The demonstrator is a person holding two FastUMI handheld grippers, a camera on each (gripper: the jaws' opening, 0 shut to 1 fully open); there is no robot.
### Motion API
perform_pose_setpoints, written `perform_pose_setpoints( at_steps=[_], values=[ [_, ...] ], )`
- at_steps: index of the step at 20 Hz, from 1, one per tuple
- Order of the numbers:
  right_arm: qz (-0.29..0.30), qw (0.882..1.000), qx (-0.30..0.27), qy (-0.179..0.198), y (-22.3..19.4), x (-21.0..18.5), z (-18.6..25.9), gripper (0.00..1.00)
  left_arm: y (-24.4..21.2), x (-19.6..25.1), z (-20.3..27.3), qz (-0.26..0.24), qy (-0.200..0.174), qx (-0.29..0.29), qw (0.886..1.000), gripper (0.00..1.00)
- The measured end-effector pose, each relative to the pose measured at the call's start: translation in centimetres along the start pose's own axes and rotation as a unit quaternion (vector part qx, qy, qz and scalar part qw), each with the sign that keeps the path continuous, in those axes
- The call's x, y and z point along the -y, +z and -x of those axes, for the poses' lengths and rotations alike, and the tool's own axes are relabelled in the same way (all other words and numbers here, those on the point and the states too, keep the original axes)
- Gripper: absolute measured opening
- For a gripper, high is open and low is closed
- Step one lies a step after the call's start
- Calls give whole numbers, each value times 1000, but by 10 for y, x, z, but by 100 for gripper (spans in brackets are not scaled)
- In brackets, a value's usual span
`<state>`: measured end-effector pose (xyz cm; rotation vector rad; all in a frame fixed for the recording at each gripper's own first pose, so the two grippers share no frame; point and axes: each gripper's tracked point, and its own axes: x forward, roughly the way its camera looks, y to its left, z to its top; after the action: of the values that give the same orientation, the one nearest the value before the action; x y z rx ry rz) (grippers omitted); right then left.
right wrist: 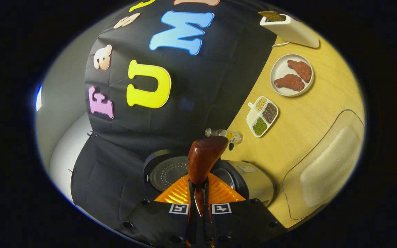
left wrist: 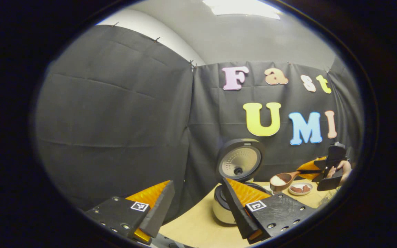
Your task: Close the left gripper, press the button to open the rice cooker; take a wooden spoon from the chopstick holder with the right hand, scoop a spoonful of rice and pour it into the rice cooker, then put the wooden spoon back into the chopstick holder.
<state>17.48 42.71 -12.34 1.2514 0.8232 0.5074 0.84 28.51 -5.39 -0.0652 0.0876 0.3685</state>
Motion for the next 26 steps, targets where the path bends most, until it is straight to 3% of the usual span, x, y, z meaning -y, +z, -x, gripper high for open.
perform_pose_setpoints(
  at_steps=[1,2,9,15,18,26],
  values=[
    [4,1000,-3,1,-5,-3,-8,10,-1,-5,0,1,5,-1,1000,87],
    [9,1000,-7,1,-11,-6,-18,7,-5,-10,1,1,10,-3,1000,87],
    [72,997,-20,-16,-47,-4,-73,10,-21,-43,2,1,42,-18,999,85],
    [154,986,-34,-44,-69,11,-108,10,-31,-61,8,1,65,-27,997,85],
    [223,972,-41,-59,-77,15,-117,10,-36,-64,10,4,73,-32,997,85],
    [382,921,-46,-63,-86,11,-120,10,-44,-64,13,9,78,-36,996,86]
  ],
)
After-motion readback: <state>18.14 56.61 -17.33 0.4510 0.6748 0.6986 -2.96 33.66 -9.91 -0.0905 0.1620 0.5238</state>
